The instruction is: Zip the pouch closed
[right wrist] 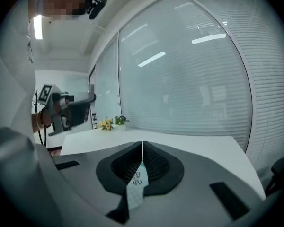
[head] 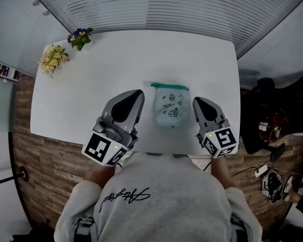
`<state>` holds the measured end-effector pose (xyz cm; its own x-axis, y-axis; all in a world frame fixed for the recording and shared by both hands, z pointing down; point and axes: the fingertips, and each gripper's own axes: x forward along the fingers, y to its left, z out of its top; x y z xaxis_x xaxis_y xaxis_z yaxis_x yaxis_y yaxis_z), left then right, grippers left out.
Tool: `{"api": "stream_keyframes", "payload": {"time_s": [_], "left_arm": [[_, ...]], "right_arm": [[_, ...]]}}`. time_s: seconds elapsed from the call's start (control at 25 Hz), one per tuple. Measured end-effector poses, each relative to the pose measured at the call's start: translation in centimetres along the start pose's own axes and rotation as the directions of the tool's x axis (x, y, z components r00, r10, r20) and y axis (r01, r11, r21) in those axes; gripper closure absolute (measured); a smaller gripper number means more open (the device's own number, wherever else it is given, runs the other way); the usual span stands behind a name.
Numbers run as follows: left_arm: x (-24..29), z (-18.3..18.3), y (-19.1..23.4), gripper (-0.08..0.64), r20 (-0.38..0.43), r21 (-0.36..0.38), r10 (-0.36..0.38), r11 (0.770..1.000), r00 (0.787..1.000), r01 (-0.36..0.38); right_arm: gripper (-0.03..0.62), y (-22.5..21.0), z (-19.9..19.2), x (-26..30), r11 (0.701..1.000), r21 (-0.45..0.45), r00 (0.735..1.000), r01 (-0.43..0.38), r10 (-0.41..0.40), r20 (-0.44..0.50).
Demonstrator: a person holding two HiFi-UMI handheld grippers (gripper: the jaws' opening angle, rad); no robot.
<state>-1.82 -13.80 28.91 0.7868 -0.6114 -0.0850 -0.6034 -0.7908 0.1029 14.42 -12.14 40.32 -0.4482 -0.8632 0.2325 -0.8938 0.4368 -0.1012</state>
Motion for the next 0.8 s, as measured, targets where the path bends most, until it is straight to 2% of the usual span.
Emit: {"api": "stream_keyframes", "payload": {"time_s": [0.28, 0.52, 0.68, 0.8], "left_arm": [[-0.9, -0.5, 0.1, 0.558, -0.019, -0.006, 0.011, 1.000, 1.000, -0.011], [-1.5, -1.0, 0.1, 0.558, -0.029, -0.013, 0.023, 1.000, 0.999, -0.023], [-1.7, -0.8, 0.1, 0.558, -0.017, -0.045, 0.026, 0.999, 1.000, -0.026], [-1.7, -0.8, 0.2, 0.559, -0.019, -0.036, 0.031, 0.999, 0.999, -0.031]], "right_arm": [[0.497, -1.3, -6.6, 2.8, 0.998, 0.054, 0.984, 0.014, -0.004, -0.177], [0.399, -3.1, -9.2, 4.8, 0.994, 0.084, 0.965, 0.070, -0.046, -0.260], [0.382, -3.5, -10.1, 6.0, 0.995, 0.070, 0.948, 0.069, -0.044, -0.316], [0.381, -3.7, -10.8, 6.9, 0.997, 0.052, 0.933, 0.063, -0.040, -0.358]]}}
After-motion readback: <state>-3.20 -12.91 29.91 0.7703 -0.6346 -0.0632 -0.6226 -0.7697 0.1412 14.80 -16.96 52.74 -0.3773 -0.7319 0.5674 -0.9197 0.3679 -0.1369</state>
